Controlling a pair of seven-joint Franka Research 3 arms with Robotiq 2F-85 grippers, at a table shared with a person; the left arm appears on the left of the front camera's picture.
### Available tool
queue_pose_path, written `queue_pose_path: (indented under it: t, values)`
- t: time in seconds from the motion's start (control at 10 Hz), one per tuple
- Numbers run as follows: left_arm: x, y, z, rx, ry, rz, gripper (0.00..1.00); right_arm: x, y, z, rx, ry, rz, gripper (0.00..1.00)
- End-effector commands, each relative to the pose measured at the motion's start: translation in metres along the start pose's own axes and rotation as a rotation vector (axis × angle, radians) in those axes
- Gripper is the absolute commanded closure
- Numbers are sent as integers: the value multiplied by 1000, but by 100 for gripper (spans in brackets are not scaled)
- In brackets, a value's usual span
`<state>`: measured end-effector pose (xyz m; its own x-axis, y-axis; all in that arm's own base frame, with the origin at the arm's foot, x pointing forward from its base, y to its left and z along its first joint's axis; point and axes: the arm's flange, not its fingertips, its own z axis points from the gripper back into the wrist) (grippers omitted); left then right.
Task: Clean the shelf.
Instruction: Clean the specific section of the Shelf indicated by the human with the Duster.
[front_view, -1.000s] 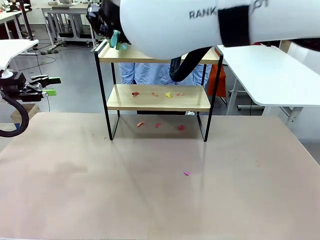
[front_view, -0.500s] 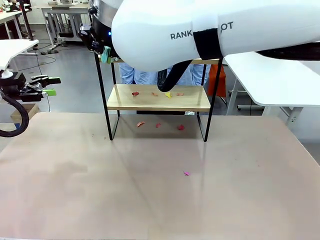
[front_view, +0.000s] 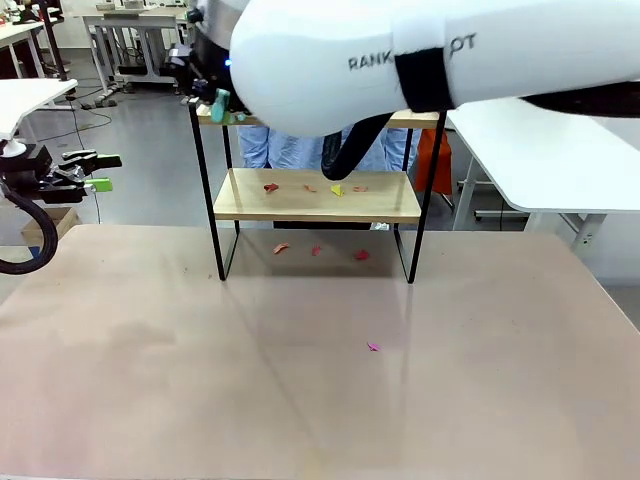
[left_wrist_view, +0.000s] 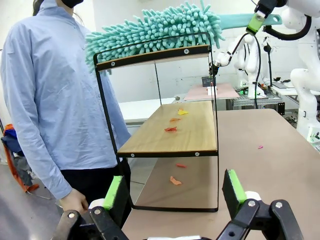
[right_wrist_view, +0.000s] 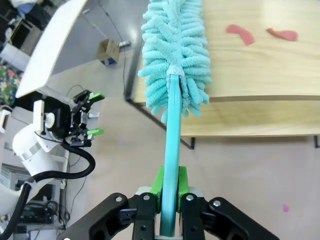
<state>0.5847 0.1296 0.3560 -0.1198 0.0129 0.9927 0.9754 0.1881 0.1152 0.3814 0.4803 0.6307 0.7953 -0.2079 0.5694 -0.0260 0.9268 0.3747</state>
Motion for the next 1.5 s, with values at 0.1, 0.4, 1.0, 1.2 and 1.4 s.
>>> queue_pose_path:
  t: [0.1, 0.4, 1.0, 1.2, 1.4]
  values:
    - [3, 0, 0, 0, 1, -8, 0, 11, -83, 45, -28, 18, -91, 88]
    - [3, 0, 0, 0, 1, -8, 0, 19, -168, 84, -89, 9, -158, 88]
    - [3, 0, 0, 0, 1, -8, 0, 25, -206, 112, -165, -57, -158, 88]
    - [3, 0, 0, 0, 1, -8, 0, 19, -210, 120, -167, -70, -128, 88]
    - [3, 0, 0, 0, 1, -8, 0, 18, -200, 148, 19, -118, -31, 88]
